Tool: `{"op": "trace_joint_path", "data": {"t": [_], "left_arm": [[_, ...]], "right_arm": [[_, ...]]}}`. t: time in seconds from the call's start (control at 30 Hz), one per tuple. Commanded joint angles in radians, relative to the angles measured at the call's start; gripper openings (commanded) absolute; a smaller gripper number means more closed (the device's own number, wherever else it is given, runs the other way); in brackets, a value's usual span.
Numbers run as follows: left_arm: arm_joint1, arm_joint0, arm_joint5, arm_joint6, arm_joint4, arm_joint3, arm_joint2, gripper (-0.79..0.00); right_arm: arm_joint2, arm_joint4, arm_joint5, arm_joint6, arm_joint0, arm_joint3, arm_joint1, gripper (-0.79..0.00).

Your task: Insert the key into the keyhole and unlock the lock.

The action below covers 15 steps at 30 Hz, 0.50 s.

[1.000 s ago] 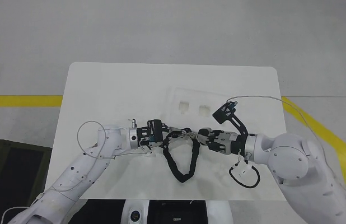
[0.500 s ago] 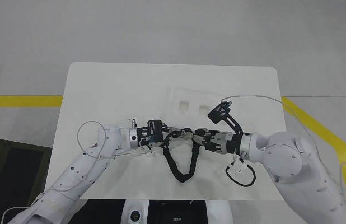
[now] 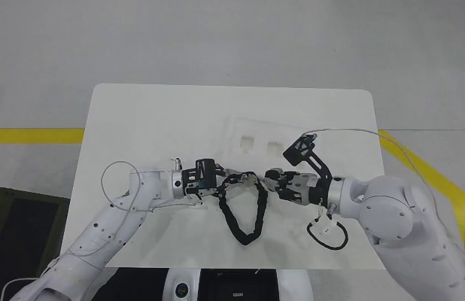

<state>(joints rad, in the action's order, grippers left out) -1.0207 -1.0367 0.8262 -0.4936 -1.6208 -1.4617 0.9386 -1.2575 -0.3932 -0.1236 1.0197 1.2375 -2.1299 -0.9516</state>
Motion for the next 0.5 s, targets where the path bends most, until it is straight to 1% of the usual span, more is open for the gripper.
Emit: {"op": "trace_joint_path", "data": {"t": [0.0,0.1,0.17,0.2,0.23,0.3,0.33,0.4,0.43,0.47], "left_arm": [[0.002,0.004,0.031,0.027,0.01,-0.005,0.007,-0.785],[0.005,0.01,0.078,0.079,0.033,-0.016,0.018,-0.785],[0.007,0.012,0.107,0.111,0.06,-0.027,0.027,-0.785],[0.008,0.014,0.121,0.127,0.074,-0.036,0.032,-0.785],[0.008,0.014,0.132,0.14,0.09,-0.046,0.038,-0.785],[0.011,0.012,0.159,0.177,0.118,-0.062,0.048,-0.785],[0.012,0.01,0.169,0.193,0.138,-0.069,0.054,-0.785],[0.014,0.006,0.186,0.228,0.182,-0.078,0.06,-0.785],[0.015,0.005,0.186,0.247,0.205,-0.083,0.059,-0.785],[0.017,0.005,0.186,0.269,0.225,-0.087,0.057,-0.785]], "right_arm": [[-0.011,-0.036,-0.069,-0.017,0.005,-0.009,0.004,-0.785],[-0.018,-0.071,-0.149,-0.041,0.012,-0.013,0.007,-0.785],[-0.021,-0.099,-0.197,-0.058,0.013,-0.01,0.009,-0.739],[-0.019,-0.102,-0.226,-0.069,0.014,-0.005,0.009,-0.69],[-0.02,-0.112,-0.246,-0.074,0.012,0.001,0.01,-0.662],[-0.016,-0.13,-0.293,-0.083,0.009,0.009,0.011,-0.646],[-0.014,-0.14,-0.312,-0.086,0.007,0.014,0.012,-0.603],[-0.008,-0.158,-0.362,-0.091,0.002,0.022,0.013,-0.446],[-0.007,-0.167,-0.38,-0.096,-0.001,0.029,0.014,-0.249],[-0.007,-0.176,-0.397,-0.106,-0.002,0.034,0.015,0.0]]}}
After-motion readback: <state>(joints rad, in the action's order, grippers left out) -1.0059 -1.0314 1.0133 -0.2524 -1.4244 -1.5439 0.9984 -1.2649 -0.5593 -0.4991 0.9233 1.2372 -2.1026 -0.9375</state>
